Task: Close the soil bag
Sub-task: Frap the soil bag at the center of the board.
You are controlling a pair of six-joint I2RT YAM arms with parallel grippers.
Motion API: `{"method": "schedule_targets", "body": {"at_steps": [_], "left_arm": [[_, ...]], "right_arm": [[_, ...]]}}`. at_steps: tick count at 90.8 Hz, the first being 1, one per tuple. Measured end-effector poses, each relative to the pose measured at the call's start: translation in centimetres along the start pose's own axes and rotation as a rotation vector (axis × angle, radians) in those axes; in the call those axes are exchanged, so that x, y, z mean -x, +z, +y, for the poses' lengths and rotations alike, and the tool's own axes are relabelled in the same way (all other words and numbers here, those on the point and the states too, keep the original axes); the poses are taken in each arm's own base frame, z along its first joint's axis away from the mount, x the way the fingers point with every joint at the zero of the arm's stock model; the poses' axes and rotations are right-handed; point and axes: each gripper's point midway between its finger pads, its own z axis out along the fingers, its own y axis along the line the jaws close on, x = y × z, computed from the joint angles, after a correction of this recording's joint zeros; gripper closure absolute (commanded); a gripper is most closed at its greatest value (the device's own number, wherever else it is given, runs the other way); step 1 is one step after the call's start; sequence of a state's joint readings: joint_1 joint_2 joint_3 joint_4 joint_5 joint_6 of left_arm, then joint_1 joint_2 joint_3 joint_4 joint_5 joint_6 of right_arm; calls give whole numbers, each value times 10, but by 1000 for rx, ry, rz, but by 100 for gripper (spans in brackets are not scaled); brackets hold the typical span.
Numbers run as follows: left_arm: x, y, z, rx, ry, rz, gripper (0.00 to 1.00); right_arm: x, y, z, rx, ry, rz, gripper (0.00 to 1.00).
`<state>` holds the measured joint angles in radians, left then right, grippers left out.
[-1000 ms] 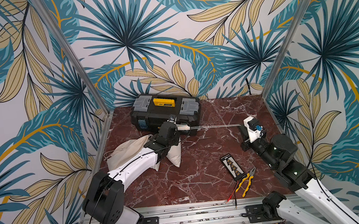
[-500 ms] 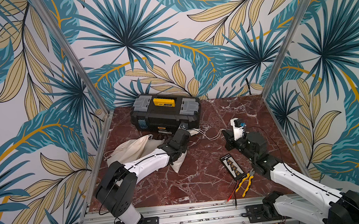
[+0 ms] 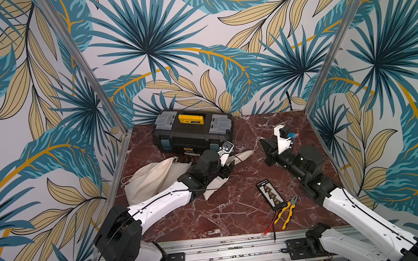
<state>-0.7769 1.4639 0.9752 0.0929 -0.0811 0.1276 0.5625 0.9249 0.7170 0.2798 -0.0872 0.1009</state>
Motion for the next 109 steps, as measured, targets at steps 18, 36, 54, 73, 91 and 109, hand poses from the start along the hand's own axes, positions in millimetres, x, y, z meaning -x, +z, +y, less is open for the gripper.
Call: {"method": "schedule_targets", "body": {"at_steps": [18,36,54,73,91,109], "left_arm": [[30,4,-31,-165,52,-109,26],[50,15,-40,-201,75,-174,40],[57,26,-27,-127,84,-178,53],[60,32,-31,-153,94,-182,60],[49,40,-39,-198,98,-161,79],[41,46,-40,-196,87,-138,88]], "right_arm": [[43,-8,12,46,-23,-69,100],[66,-12,25,99,-36,-96,100],[70,-11,34,143,-38,-89,100],[67,-9,39,166,-45,-80,100],[69,-8,41,172,-55,-81,100],[69,-8,37,148,-66,-81,100]]}}
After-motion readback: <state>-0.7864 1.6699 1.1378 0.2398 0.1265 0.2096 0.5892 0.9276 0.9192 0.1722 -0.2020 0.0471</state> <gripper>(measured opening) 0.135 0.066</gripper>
